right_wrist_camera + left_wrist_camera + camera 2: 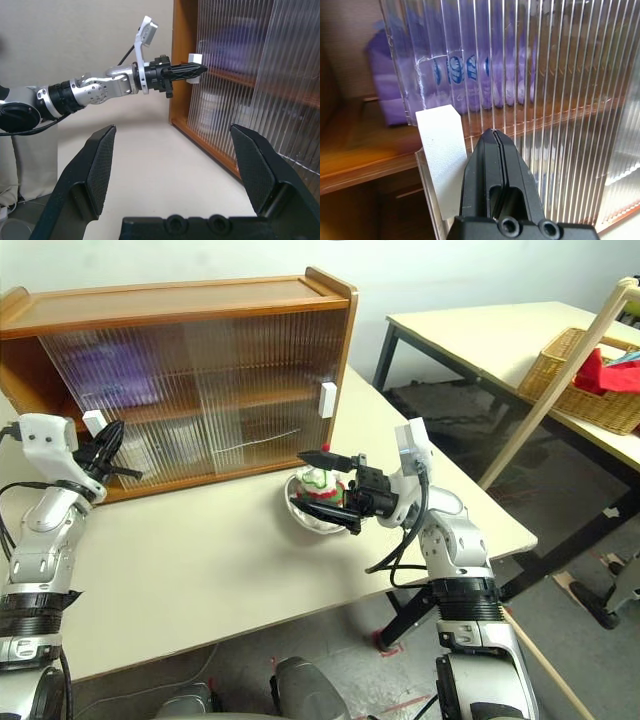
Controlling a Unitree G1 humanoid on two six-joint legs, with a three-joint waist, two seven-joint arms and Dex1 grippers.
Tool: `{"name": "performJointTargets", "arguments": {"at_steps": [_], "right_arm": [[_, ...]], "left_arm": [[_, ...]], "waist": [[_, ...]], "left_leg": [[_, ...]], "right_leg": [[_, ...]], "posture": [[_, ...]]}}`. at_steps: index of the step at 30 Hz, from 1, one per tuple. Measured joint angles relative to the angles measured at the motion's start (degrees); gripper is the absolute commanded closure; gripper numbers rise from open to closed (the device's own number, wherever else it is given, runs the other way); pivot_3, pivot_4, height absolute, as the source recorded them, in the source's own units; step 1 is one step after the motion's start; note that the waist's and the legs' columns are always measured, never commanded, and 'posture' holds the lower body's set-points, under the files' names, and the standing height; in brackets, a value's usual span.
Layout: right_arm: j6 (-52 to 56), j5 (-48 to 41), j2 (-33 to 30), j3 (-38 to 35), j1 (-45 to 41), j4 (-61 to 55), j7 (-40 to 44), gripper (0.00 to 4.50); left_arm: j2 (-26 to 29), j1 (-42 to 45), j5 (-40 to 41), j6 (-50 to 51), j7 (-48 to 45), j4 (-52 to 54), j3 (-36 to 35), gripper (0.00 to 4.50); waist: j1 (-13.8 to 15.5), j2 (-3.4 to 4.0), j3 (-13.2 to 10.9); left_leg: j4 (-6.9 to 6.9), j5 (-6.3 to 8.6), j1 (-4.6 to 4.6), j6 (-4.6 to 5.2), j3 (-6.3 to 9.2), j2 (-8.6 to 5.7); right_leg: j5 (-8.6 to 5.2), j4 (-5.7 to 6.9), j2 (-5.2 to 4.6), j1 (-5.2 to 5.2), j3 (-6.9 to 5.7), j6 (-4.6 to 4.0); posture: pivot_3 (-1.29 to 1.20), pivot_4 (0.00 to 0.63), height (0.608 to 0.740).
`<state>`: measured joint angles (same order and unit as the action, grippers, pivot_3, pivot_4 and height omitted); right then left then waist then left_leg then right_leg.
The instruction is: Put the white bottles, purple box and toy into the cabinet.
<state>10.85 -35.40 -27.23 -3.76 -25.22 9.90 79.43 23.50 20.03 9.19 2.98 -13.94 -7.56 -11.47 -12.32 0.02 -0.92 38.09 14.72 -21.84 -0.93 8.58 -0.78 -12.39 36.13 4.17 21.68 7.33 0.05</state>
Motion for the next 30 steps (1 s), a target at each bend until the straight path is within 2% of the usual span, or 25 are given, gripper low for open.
{"name": "performJointTargets", "arguments": {"at_steps": [4,6,24,27,30], "right_arm": [[-0.1,0.0,0.0,0.0,-0.8,0.6,0.3,0.0],[-0.2,0.1,0.1,0.1,-1.0,0.9,0.5,0.0],[-0.1,0.0,0.7,0.1,-1.0,1.0,1.0,0.0],[-0.1,0.1,0.7,0.1,-1.0,1.0,1.0,0.0],[-1.0,0.8,0.7,0.1,-1.2,1.7,0.5,0.0]], "left_arm": [[0.3,-2.3,0.3,0.6,1.0,2.1,-1.9,4.46],[0.3,-3.8,0.3,0.9,1.4,2.9,-2.8,4.46],[2.7,-7.6,0.8,1.7,2.2,3.6,-5.3,4.46],[1.8,-7.5,4.5,2.7,-1.4,3.6,-5.3,3.85],[0.2,-8.9,8.3,2.8,-9.3,4.2,-2.2,2.89]], "waist": [[0.0,0.02,0.0],[0.0,0.02,0.0],[0.7,0.0,0.0],[1.1,0.01,0.0],[2.2,-0.01,0.0]], "left_leg": [[-0.19,-0.15,0.03,0.18,0.01,0.03],[-0.25,-0.39,0.02,0.57,0.01,0.04],[-0.25,-0.36,0.09,0.51,-0.13,0.13],[-0.25,-0.37,0.13,0.51,-0.11,0.14],[-0.18,-0.36,0.05,0.51,0.1,0.14]], "right_leg": [[-0.02,0.01,0.1,0.01,-0.03,-0.15],[-0.08,0.02,0.14,-0.01,-0.03,-0.26],[-0.19,0.11,0.44,0.15,-0.12,-0.61],[-0.18,0.12,0.46,0.08,-0.12,-0.61],[-0.2,0.11,0.38,0.12,-0.12,-0.59]], "posture": [[-0.2,0.0,0.74],[-0.19,0.0,0.74],[-0.18,0.0,0.74],[-0.18,0.0,0.74],[-0.17,0.0,0.74]]}}
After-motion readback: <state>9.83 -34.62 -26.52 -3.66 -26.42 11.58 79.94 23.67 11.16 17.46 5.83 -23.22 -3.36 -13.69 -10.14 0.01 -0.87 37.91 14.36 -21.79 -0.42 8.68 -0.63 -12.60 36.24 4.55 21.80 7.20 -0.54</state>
